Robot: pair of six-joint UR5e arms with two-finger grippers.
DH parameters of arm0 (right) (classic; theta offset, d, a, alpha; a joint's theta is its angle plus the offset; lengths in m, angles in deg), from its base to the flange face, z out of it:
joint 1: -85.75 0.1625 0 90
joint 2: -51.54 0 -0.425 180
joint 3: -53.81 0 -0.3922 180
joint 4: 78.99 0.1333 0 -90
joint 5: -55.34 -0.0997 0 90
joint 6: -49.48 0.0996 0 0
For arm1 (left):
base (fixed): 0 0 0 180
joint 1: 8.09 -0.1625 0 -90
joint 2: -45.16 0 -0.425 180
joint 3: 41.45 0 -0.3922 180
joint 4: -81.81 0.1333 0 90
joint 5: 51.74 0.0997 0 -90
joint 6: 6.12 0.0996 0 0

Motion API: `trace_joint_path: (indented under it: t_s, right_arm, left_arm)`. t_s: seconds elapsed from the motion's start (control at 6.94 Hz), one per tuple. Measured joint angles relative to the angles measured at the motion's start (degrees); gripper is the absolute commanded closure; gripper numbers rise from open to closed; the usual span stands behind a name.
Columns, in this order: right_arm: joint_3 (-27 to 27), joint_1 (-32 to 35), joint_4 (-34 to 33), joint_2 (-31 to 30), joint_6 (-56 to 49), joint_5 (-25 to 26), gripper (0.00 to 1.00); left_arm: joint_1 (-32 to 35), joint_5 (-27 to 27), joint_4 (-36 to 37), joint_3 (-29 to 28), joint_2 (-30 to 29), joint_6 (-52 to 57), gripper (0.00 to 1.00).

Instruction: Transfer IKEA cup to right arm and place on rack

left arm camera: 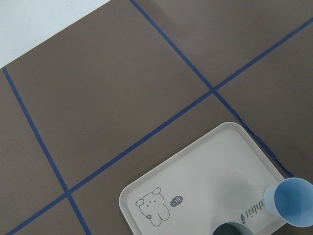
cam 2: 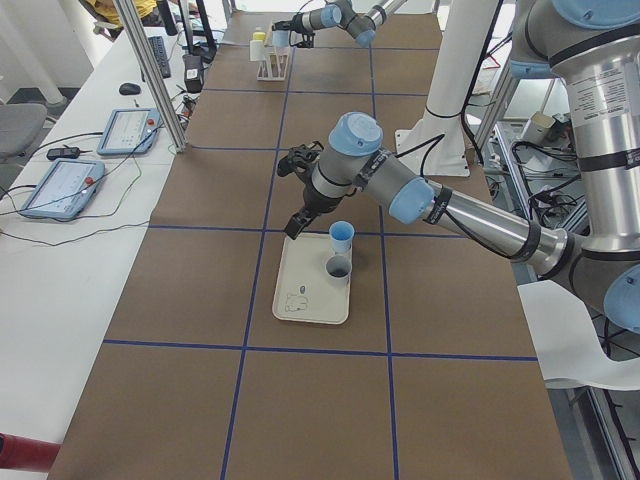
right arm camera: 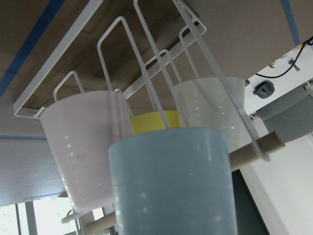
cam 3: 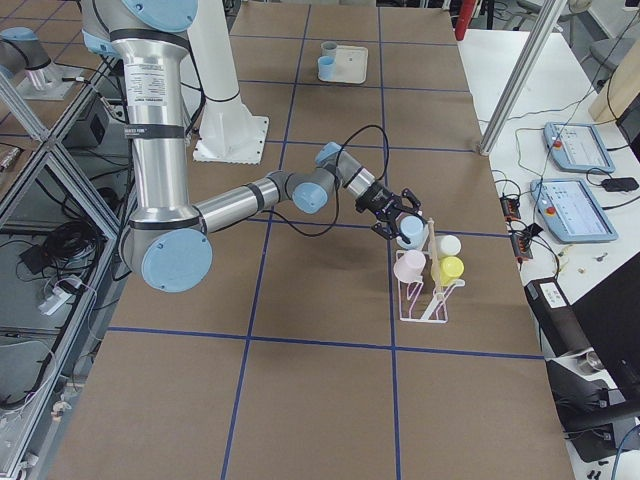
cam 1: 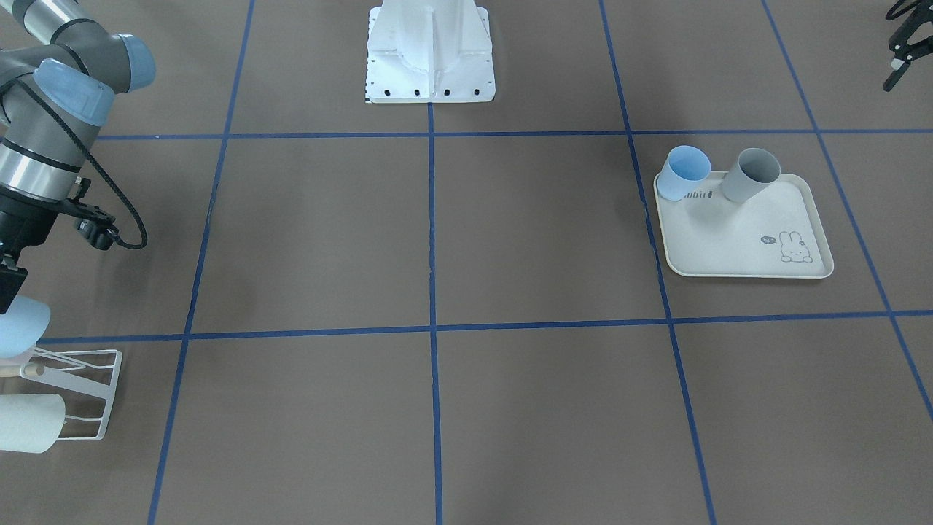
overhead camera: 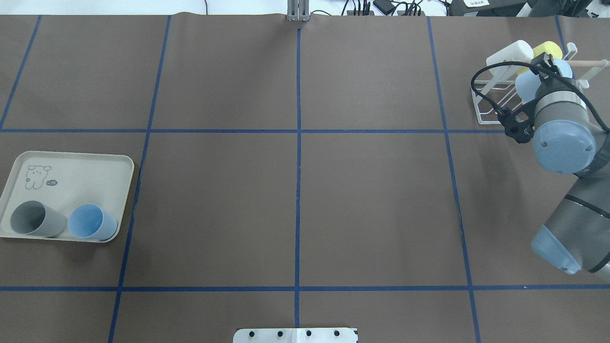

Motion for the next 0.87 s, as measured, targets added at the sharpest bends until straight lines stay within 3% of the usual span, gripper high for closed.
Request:
trace_joint_path:
  t_s: [0.43,0.87]
  right_arm:
    - [0.28,-0.75,0.06,0.01,0.11,1.30,0.02]
    - [0.67,-0.92,0.38,0.14,0.56,1.70,0.02]
  left_arm:
    - [0.01,0.00,0.00,-0.03,0.01,0.00,0.00]
    - [0.03,0.00,-0.02,-0.03,0.01,0.00,0.00]
